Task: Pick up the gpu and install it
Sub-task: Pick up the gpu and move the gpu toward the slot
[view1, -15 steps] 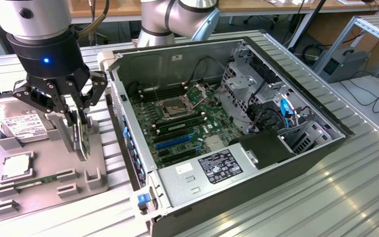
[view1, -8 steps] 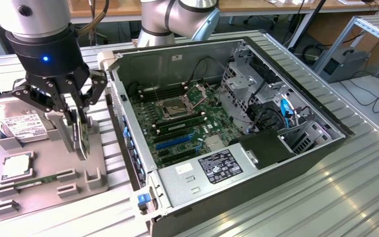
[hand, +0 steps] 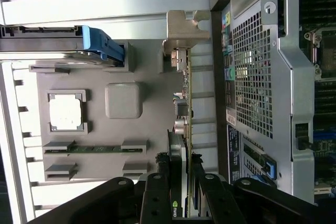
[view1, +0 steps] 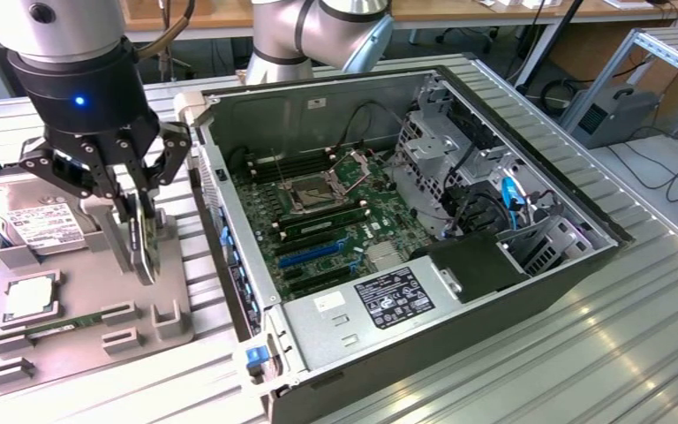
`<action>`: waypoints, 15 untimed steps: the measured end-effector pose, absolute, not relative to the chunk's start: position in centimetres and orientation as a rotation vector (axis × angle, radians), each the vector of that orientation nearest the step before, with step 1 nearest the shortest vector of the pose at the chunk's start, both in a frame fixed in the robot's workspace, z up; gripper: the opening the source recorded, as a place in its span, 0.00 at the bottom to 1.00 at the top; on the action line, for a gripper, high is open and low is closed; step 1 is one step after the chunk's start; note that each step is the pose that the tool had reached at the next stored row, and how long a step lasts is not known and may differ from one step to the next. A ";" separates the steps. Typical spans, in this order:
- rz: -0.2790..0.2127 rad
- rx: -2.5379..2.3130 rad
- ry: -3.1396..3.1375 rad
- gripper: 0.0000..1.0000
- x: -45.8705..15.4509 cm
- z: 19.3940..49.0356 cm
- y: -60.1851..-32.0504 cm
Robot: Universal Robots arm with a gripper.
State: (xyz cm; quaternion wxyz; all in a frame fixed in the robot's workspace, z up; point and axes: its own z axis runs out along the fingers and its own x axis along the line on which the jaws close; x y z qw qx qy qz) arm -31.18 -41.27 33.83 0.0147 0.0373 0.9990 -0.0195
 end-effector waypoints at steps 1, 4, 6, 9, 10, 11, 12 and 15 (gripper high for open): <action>-0.061 0.116 3.109 0.27 -31.2 33.9 -41.3; -0.061 0.116 3.109 0.27 -31.2 34.0 -41.3; -0.061 0.116 3.109 0.27 -31.2 34.1 -41.3; -0.061 0.116 3.109 0.27 -31.2 34.3 -41.3; -0.061 0.116 3.109 0.27 -31.2 34.3 -41.3; -0.061 0.116 3.109 0.27 -31.2 34.3 -41.3; -0.061 0.116 3.109 0.27 -31.2 34.4 -41.3; -0.061 0.116 3.109 0.27 -31.2 34.5 -41.3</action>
